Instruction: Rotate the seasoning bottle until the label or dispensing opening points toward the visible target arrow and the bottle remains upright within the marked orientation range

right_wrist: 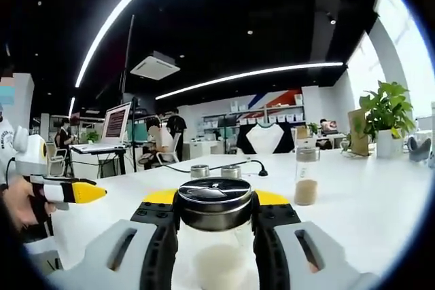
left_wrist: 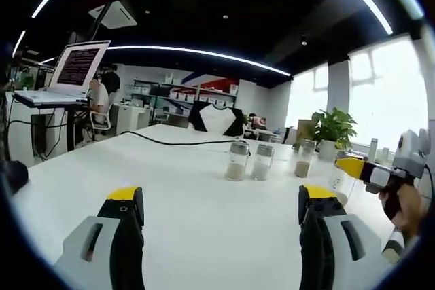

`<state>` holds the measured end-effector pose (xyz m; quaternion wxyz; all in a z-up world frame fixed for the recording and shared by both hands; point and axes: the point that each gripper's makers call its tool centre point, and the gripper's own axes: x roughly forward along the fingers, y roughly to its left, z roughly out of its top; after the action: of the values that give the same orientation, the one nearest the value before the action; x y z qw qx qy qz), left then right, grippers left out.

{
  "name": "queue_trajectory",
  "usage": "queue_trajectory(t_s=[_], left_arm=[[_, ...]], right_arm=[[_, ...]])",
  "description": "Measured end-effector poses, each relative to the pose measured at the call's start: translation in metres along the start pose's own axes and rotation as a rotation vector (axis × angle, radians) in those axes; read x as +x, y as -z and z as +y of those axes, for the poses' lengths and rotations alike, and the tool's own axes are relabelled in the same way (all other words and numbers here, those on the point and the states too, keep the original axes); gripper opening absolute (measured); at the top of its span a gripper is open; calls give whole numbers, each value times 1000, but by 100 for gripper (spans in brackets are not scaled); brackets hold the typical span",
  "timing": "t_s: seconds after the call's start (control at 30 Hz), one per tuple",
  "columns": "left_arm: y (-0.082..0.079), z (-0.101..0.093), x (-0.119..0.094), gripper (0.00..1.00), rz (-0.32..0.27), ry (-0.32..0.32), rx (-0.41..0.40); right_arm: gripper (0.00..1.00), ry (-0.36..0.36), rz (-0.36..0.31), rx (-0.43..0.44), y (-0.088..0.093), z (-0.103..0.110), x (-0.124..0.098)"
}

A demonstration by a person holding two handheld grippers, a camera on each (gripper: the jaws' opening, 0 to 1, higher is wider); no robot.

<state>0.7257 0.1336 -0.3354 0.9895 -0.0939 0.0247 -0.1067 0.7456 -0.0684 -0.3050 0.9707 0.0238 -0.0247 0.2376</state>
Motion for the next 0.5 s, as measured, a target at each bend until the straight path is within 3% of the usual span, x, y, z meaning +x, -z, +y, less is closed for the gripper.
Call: queue_trajectory(t_s=[0.13, 0.23, 0.3, 0.43, 0.5], left_arm=[[1, -1, 0, 99, 3, 6, -3], [0, 0, 0, 99, 2, 3, 0], [0, 0, 0, 99, 1, 3, -1], [1, 1, 1, 100, 8, 5, 2], [2, 1, 1, 100, 9, 5, 3]], right_arm=[[42, -9, 10, 49, 0, -1, 1], [60, -4, -11, 72, -6, -9, 1], [64, -9, -8, 65, -9, -12, -1], [68, -141, -13, 51, -23, -3, -5], [68, -211, 17, 52, -25, 2, -7]])
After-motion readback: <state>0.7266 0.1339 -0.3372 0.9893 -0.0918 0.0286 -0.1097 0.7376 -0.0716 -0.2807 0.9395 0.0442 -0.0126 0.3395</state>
